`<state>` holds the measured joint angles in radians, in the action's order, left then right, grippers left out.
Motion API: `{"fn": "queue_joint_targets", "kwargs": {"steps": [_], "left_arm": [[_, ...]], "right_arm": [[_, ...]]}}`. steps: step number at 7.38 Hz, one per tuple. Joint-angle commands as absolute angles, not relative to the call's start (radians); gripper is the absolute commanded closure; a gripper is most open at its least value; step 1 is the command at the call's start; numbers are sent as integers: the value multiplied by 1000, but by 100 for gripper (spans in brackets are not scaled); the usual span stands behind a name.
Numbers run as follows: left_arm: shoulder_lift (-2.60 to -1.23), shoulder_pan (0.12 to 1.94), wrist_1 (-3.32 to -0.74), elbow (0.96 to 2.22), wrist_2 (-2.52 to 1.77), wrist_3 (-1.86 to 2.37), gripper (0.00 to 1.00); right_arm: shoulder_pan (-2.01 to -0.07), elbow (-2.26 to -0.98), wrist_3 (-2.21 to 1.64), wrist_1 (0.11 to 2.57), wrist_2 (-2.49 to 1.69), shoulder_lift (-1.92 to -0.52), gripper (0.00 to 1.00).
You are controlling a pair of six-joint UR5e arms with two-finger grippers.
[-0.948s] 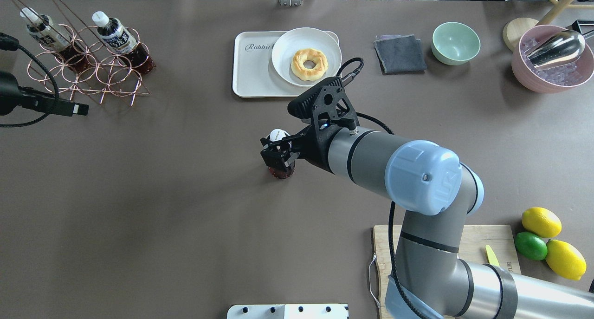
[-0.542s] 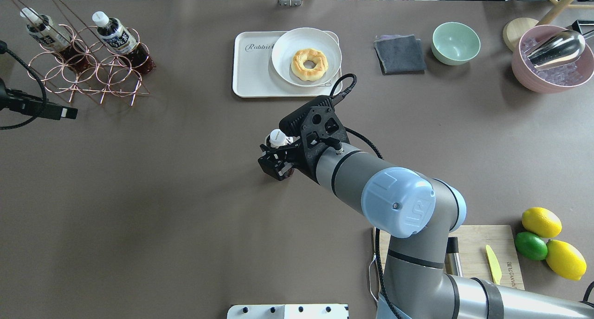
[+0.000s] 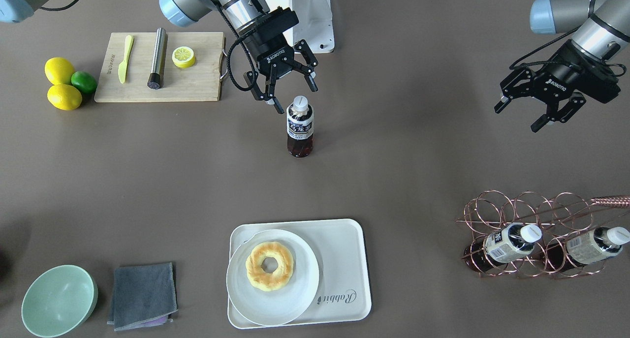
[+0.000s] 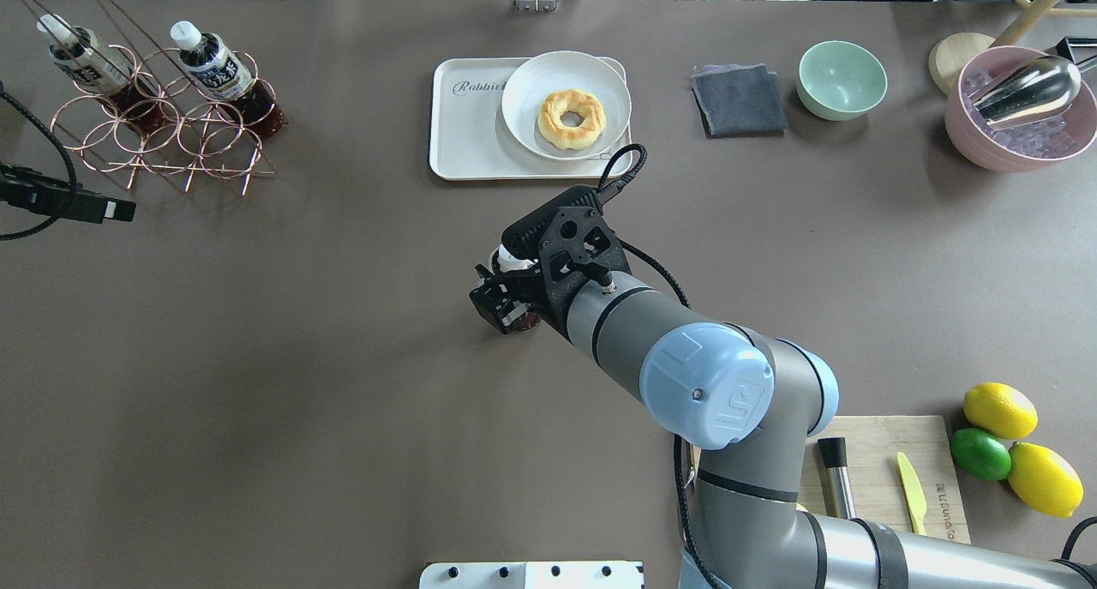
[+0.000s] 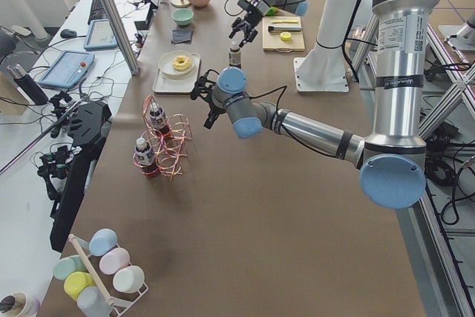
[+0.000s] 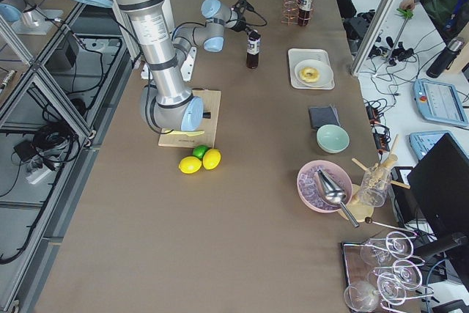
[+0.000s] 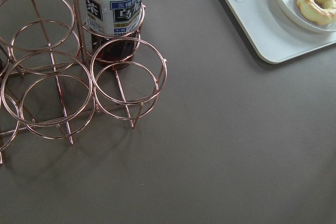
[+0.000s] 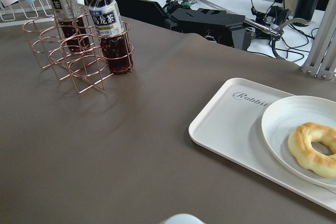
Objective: Place tea on tray
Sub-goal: 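Grasp the standing tea bottle with the right gripper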
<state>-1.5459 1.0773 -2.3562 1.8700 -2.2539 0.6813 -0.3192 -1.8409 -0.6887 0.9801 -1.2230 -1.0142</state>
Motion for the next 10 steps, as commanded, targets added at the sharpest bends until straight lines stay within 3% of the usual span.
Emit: {"fn": "queue_joint_targets", "kwargs": {"steps": [1,3,4,5,6,10], "left_arm": [[-1549,1078,-2356,1868,-2253,681,2],[-1552,1077,-2355,1867,-2253,681,2],[-1557,1077,-2355,1867,-2253,681,2],[-1559,1077,-2355,1865,-2253,681,2],[-1560,1077,-2353,1865,-2253,681,2],[-1560,1078,-2352,1870,-2255,681,2]], "right_arm": [[-313,-1826,-689,980,-1210,-1011,10],[-313,-1824,-689,979,-1207,-1009,22],[-313,-1824,-689,980,-1209,-1009,43],[-313,-1824,-689,979,-1210,-1009,78],[-313,-1824,-689,979,-1209,-997,100],[-377,-1825,-689,1037,-1213,-879,100]]}}
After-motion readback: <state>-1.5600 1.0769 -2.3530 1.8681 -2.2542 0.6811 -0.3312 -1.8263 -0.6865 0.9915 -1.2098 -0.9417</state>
